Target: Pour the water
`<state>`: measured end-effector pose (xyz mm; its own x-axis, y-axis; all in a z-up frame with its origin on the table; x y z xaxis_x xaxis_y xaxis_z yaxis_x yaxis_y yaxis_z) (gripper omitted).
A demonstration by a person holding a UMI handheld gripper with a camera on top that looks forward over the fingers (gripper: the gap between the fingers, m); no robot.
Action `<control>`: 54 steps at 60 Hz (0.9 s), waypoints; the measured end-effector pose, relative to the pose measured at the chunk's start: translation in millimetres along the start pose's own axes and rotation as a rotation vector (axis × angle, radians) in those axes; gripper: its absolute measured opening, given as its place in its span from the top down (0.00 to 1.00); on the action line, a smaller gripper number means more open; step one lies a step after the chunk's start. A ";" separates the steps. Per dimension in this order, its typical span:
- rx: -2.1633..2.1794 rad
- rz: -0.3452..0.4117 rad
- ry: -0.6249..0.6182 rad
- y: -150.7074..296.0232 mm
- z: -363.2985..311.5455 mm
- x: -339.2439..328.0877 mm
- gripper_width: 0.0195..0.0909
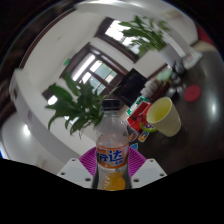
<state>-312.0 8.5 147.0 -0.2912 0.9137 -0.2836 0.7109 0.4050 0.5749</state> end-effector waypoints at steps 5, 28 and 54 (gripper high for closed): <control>0.217 -0.004 0.067 17.2 1.1 8.5 0.75; 1.011 0.023 0.335 78.2 -4.7 34.8 0.75; 1.269 0.039 0.388 94.1 21.2 39.0 0.75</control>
<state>-243.0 81.5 173.7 -0.2688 0.9603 0.0748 0.7618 0.2594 -0.5936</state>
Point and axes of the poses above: the point between the fingertips, and its own axes, seen from behind it with the camera up: z to the right, y up, x forward, the way the camera looks, the point moved 3 cm from there along -x, backward, against the way the camera looks, and after that the axes turned 11 degrees about -z, right-handed, at the moved point
